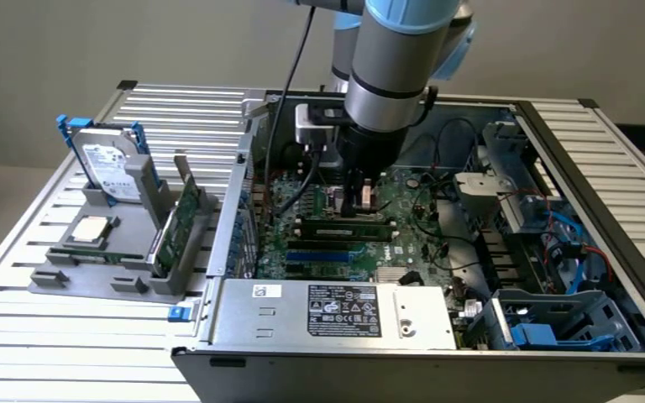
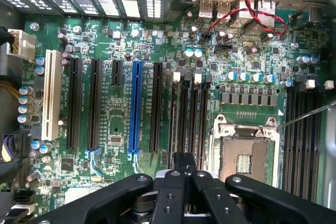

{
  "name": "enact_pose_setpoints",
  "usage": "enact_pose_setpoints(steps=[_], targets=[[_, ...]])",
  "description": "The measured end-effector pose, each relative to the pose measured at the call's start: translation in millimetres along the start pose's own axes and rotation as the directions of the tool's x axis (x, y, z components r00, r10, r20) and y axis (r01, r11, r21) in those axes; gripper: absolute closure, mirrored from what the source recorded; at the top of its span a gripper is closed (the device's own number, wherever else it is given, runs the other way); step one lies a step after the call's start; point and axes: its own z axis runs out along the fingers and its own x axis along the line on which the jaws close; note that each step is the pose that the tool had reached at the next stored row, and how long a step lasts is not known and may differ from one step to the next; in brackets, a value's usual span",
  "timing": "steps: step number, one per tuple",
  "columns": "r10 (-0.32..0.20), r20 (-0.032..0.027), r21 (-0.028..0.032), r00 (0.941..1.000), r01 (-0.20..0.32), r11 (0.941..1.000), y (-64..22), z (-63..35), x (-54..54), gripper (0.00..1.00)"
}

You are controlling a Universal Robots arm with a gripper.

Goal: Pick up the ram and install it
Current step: 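Insert the ram into the slot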

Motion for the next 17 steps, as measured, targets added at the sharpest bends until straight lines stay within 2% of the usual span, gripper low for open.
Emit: enact_pose_setpoints(steps=[2,9,17], targets=[[0.000,-0.0001,0.0045,1.0000,0.000,1.0000,0.0,2.7,0.1,0.89],[0.000,-0.0005,0.0048,1.0000,0.000,1.0000,5.3,8.2,-0.1,0.89],[0.000,-0.0053,0.0045,1.0000,0.000,1.0000,6.0,11.4,0.0,0.89]])
